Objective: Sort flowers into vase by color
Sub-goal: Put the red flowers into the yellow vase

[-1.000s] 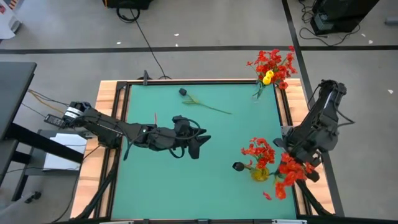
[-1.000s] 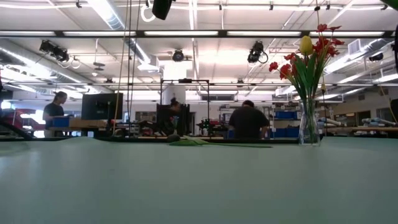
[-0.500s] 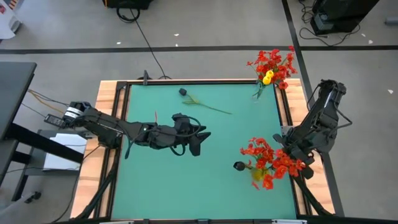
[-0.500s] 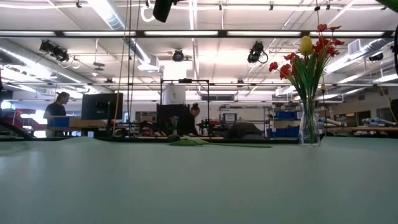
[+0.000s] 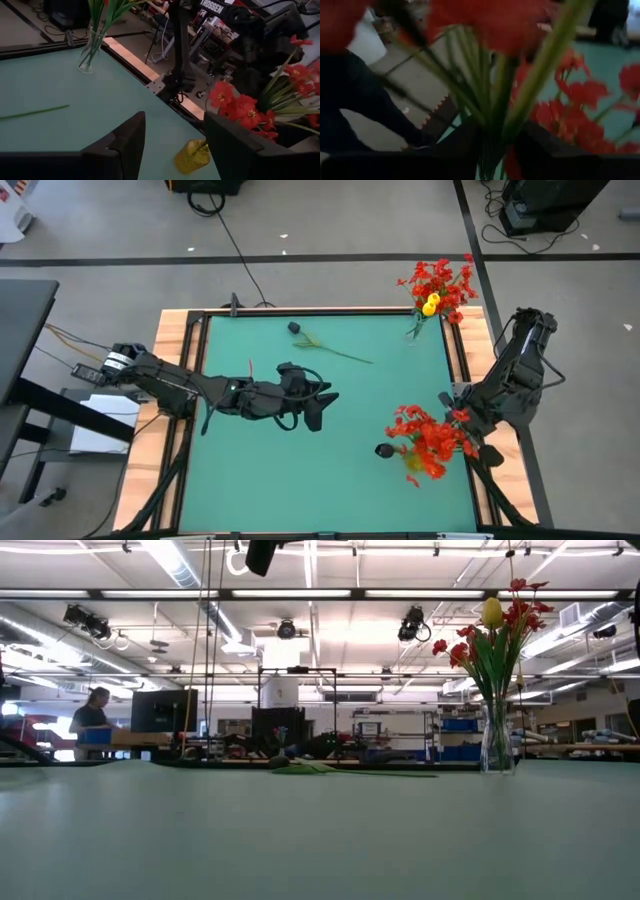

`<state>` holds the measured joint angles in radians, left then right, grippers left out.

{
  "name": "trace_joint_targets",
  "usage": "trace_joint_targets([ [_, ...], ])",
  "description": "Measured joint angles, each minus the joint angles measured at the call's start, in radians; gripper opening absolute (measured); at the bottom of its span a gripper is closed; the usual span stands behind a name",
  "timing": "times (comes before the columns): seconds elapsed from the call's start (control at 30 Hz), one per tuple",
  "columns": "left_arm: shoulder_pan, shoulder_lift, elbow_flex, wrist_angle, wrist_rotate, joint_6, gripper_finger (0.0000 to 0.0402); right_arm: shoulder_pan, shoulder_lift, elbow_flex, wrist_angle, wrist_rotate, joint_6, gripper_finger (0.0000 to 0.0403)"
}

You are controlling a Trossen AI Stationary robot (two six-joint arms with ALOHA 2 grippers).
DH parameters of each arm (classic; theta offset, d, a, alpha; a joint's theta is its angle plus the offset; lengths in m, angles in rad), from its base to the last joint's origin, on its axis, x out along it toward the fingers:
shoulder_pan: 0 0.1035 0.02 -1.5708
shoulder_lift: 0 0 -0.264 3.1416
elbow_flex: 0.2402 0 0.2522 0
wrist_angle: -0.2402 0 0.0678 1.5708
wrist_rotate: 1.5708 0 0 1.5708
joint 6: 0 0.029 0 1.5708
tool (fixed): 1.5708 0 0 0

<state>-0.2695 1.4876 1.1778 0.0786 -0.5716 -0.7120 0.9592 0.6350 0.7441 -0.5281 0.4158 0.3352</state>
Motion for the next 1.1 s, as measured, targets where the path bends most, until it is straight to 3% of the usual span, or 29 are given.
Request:
trace_joint_targets([
  [0.17, 0.000, 0.000, 0.000, -0.013, 0.000, 0.001, 0.0205, 0.000, -0.003, 0.000, -0.145, 0.006, 0.094, 0.0195],
  [0.3, -0.009, 0.000, 0.000, -0.019, 0.000, 0.001, 0.0205, 0.000, -0.003, 0.000, -0.155, 0.009, 0.116, 0.0241],
  [0.63, -0.048, 0.000, 0.000, -0.020, 0.000, -0.006, 0.0206, 0.000, -0.003, 0.049, -0.190, -0.209, 0.374, 0.0264],
  [0.9, -0.064, 0.000, 0.000, -0.025, 0.000, -0.020, 0.0207, -0.005, -0.002, 0.157, -0.491, -0.178, 0.503, 0.0325],
  [1.1, -0.074, 0.000, 0.000, -0.040, 0.000, -0.020, 0.0207, -0.033, 0.016, 0.291, -0.694, -0.185, 0.589, 0.0331],
])
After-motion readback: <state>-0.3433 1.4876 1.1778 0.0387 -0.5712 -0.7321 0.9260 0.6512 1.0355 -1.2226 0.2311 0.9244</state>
